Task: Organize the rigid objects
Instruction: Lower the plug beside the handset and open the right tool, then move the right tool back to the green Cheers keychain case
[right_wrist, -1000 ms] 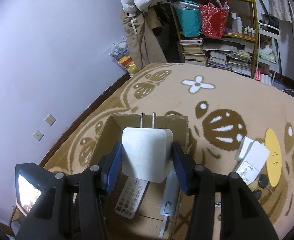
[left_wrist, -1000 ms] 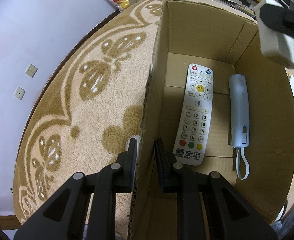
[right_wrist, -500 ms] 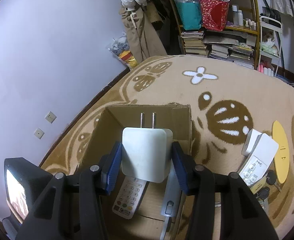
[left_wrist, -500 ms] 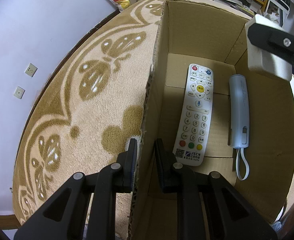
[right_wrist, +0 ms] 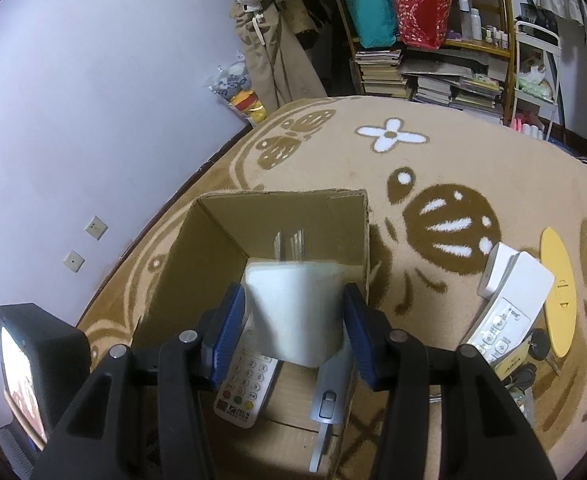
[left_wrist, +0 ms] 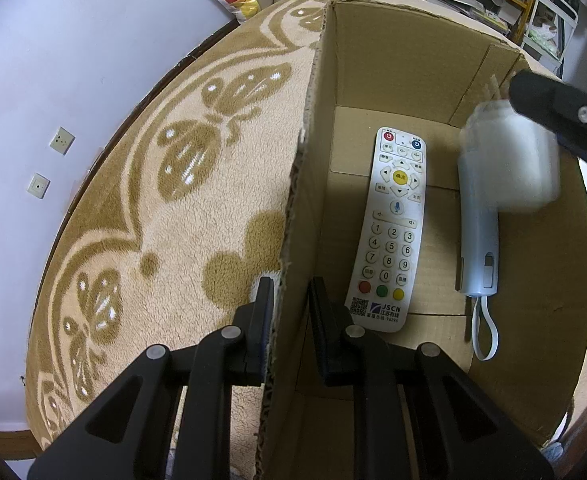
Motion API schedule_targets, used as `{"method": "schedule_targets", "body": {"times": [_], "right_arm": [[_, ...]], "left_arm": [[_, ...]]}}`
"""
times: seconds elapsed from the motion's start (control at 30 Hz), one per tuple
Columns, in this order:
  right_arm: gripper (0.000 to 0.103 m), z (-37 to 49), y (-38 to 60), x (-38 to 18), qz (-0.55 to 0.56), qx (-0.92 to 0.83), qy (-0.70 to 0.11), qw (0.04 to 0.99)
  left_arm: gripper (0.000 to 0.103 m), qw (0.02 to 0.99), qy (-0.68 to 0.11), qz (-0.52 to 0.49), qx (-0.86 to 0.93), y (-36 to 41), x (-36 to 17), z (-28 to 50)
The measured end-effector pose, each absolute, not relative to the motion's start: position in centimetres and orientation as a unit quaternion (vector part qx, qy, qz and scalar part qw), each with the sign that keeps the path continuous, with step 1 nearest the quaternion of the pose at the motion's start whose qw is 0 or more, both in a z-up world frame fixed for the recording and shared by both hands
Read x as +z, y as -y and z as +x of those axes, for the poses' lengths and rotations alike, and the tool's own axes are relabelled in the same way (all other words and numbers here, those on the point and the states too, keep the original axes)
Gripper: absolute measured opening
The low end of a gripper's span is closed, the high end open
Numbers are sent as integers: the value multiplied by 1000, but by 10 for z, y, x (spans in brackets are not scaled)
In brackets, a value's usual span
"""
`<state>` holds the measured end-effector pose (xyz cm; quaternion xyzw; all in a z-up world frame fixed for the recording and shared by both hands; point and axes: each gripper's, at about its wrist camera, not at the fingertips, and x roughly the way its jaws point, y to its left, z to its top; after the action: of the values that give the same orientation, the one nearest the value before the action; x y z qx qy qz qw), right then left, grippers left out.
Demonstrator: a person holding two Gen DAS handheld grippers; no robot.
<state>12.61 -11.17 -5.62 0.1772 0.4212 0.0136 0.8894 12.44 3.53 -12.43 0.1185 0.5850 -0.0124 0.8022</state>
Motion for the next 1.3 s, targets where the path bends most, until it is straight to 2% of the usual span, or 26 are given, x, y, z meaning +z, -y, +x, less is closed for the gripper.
{"method": "schedule_targets", "body": {"times": [0.03, 0.13, 0.27, 0.57, 1.3], "right_arm": [[54, 125, 112, -54, 176, 14, -420, 890], [70, 121, 114, -47, 176, 13, -414, 893], [82, 111, 119, -36, 166, 6, -406, 899], [93, 85, 142, -33, 118, -37, -412, 903], [94, 37, 206, -83, 163, -111, -467, 862]], "left_arm": [[18, 803, -584, 119, -11, -35, -124, 124], [18, 803, -584, 120, -10, -36, -124, 125], [18, 803, -584, 120, -10, -35, -124, 124], [18, 803, -583, 120, -10, -35, -124, 124], [18, 803, -584, 119, -11, -36, -124, 124]]}}
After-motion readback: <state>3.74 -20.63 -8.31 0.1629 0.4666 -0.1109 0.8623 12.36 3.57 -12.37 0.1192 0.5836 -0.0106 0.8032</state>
